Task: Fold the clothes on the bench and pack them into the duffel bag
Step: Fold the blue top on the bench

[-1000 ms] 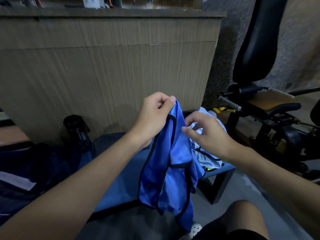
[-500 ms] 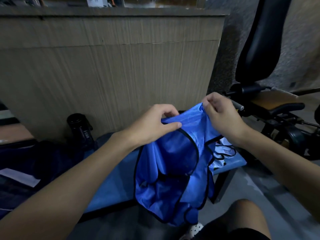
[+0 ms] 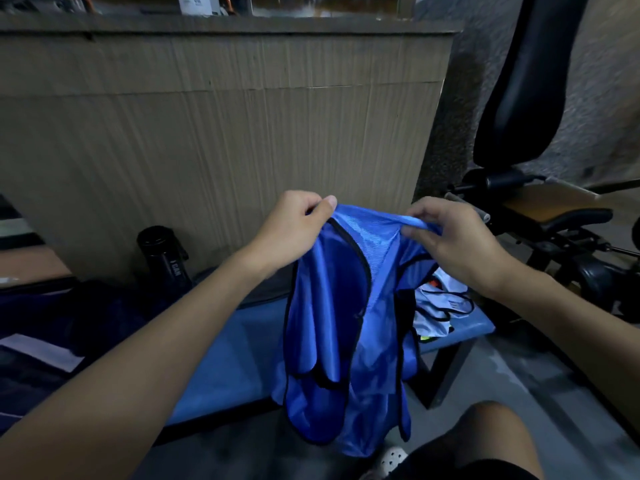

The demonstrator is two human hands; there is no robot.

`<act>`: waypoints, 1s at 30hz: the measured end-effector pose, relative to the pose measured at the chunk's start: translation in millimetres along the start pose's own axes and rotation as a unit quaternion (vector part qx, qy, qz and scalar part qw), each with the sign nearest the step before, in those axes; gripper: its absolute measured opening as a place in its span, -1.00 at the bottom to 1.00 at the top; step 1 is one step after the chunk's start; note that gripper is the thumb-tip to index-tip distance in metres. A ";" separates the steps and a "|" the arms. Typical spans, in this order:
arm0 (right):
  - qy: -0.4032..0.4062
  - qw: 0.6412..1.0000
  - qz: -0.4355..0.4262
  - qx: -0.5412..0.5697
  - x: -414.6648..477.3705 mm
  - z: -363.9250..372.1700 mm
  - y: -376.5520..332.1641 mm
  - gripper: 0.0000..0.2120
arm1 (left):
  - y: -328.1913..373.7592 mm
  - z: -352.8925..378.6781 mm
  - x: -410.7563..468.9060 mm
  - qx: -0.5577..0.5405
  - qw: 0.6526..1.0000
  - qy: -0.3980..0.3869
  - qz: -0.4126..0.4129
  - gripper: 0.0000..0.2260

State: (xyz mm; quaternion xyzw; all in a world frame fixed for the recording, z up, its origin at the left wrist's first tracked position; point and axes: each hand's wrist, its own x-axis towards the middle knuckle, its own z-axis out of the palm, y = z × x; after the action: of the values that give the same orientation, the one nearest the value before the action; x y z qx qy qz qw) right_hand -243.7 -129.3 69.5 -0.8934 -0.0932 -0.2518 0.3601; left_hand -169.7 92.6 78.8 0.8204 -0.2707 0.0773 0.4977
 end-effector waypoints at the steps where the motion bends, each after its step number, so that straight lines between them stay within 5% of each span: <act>1: -0.006 0.999 0.020 0.041 2.3 0.2 -5.7 -0.81 | -2.4 1.2 -0.2 -0.004 1.000 -0.001 -0.009 -0.61; 5: 0.009 0.963 0.122 0.242 9.5 6.5 -26.0 -0.83 | 7.7 14.2 -16.1 -0.108 0.993 -0.034 0.027 -0.91; 8: 0.016 0.944 0.160 0.287 14.1 9.7 -35.0 -0.80 | 12.1 25.7 -30.2 -0.088 0.986 -0.114 0.088 -0.61; 12: 0.029 0.923 0.197 0.330 15.7 8.3 -34.8 -0.82 | 12.1 31.5 -31.0 -0.090 0.990 -0.081 0.071 -0.82; 14: 0.019 0.930 0.221 0.292 14.5 4.1 -26.8 -0.84 | 10.9 29.7 -26.6 -0.105 0.993 -0.034 0.051 -0.84; 18: -0.004 0.979 0.205 -0.015 15.5 -0.8 -4.4 -0.91 | 20.6 24.9 -16.0 -0.119 0.993 0.010 0.025 -0.89; 21: 0.051 0.996 0.073 0.030 5.6 2.1 -18.7 -0.97 | 27.7 22.7 -9.3 -0.102 0.994 0.028 0.023 -0.89; 24: 0.010 0.997 -0.039 0.069 -5.7 4.1 -34.6 -0.74 | 31.4 23.3 -5.3 -0.108 0.993 0.044 0.020 -0.87; 26: -0.040 0.998 -0.054 -0.010 -6.3 8.5 -30.0 -0.67 | 30.4 23.2 -3.4 -0.111 0.992 0.062 0.012 -0.85; 30: -0.010 0.998 -0.039 -0.046 -3.9 9.5 -18.1 -0.89 | 22.8 19.7 -3.1 -0.140 0.987 0.071 -0.017 -0.83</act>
State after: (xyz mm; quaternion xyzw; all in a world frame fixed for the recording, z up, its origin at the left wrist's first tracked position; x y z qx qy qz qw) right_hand -249.6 -109.6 72.4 -0.9071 -0.1203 -0.2606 0.3078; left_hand -187.0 68.7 85.5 0.7394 -0.2288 0.0883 0.6270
